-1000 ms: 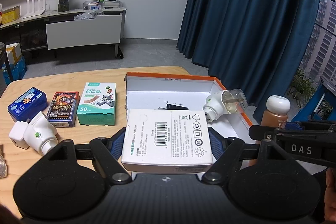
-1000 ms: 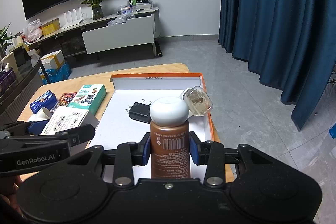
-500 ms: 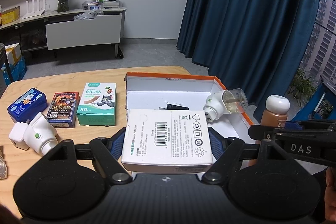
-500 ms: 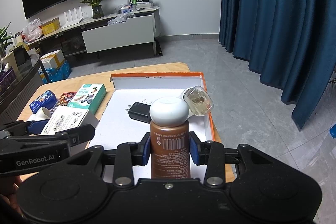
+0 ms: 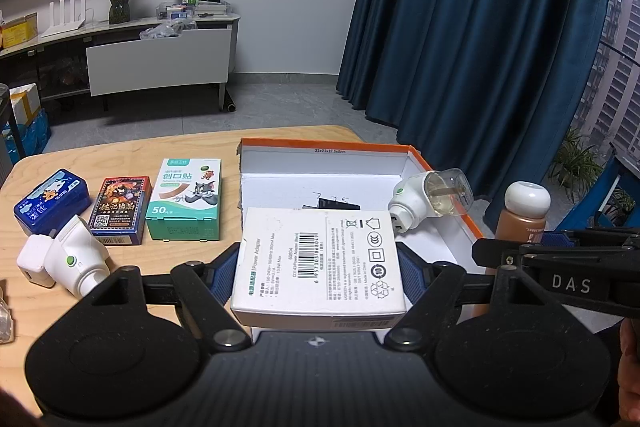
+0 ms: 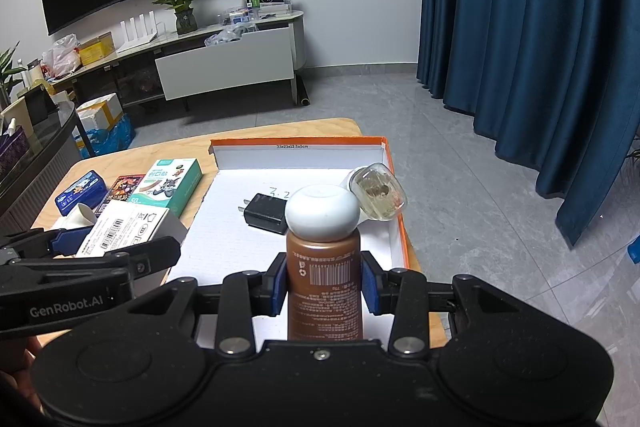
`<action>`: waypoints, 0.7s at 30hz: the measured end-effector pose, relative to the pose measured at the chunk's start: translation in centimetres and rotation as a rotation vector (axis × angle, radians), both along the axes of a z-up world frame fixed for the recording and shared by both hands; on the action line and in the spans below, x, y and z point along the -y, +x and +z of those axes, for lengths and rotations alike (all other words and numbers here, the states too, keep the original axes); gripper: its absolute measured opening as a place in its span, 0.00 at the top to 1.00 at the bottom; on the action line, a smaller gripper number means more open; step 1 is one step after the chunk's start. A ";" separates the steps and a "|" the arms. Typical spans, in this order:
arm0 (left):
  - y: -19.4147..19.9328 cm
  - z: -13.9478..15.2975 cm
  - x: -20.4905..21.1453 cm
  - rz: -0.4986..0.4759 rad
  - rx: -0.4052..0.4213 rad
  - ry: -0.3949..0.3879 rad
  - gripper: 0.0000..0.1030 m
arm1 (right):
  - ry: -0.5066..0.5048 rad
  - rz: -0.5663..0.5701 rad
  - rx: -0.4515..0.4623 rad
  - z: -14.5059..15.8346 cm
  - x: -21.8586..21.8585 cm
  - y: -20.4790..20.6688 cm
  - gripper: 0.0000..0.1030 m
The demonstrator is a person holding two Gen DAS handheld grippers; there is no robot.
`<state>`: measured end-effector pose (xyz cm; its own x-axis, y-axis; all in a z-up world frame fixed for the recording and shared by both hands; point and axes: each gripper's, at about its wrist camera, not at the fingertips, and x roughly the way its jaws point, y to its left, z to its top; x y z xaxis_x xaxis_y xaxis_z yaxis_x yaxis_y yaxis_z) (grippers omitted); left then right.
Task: Organize rigid objects
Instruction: 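Carry the white charger box and copper bottle with both grippers over the box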
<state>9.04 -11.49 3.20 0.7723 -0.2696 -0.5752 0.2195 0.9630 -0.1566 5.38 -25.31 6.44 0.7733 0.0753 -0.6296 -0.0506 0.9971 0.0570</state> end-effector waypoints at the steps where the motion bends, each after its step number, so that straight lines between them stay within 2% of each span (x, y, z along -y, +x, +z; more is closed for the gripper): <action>1: 0.0 0.0 0.0 0.000 0.000 0.000 0.23 | 0.000 0.000 0.000 0.0 0.0 0.0 0.55; 21: 0.0 -0.1 -0.1 0.004 -0.005 -0.001 0.23 | -0.001 0.004 -0.005 -0.3 -0.2 0.0 0.55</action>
